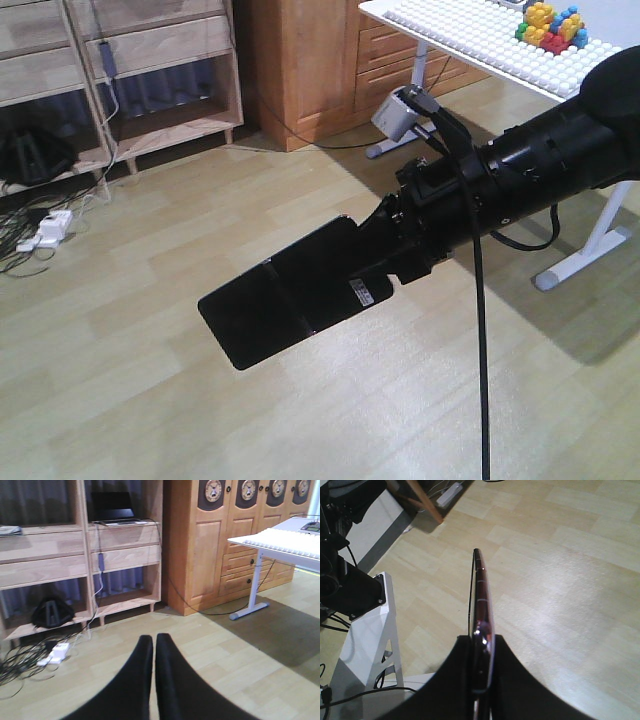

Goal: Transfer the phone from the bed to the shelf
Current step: 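Hold the phone while the base drives to the wooden shelf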

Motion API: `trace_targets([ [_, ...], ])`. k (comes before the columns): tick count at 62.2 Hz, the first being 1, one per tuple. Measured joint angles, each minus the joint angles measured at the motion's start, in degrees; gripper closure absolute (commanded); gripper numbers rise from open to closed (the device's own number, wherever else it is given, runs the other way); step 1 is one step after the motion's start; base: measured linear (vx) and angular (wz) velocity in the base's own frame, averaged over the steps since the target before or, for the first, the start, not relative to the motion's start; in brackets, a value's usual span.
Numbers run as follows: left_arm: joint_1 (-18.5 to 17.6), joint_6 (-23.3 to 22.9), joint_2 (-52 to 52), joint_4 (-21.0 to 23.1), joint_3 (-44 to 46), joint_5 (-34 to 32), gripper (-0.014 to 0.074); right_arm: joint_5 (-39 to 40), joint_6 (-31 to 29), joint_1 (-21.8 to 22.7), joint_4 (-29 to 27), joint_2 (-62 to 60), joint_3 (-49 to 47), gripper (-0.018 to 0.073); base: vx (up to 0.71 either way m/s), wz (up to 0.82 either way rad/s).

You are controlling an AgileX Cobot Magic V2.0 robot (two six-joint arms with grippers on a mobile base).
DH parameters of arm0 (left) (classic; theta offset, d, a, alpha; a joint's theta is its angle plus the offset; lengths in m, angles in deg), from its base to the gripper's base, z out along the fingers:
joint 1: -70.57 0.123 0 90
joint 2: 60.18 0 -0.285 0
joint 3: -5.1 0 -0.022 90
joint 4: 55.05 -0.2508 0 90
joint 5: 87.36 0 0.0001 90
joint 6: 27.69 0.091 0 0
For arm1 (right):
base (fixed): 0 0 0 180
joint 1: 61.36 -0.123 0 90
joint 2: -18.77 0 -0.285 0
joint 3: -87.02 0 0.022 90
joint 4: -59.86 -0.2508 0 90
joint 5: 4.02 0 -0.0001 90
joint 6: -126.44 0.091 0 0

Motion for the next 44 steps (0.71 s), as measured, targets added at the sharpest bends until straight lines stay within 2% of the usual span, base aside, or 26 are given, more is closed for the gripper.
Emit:
trace_targets([
  [44, 0.0, 0.0, 0.0, 0.0, 0.0, 0.0, 0.0595, 0.0, 0.0, 0.0, 0.0, 0.0, 0.0, 0.0561, 0.46, -0.08],
])
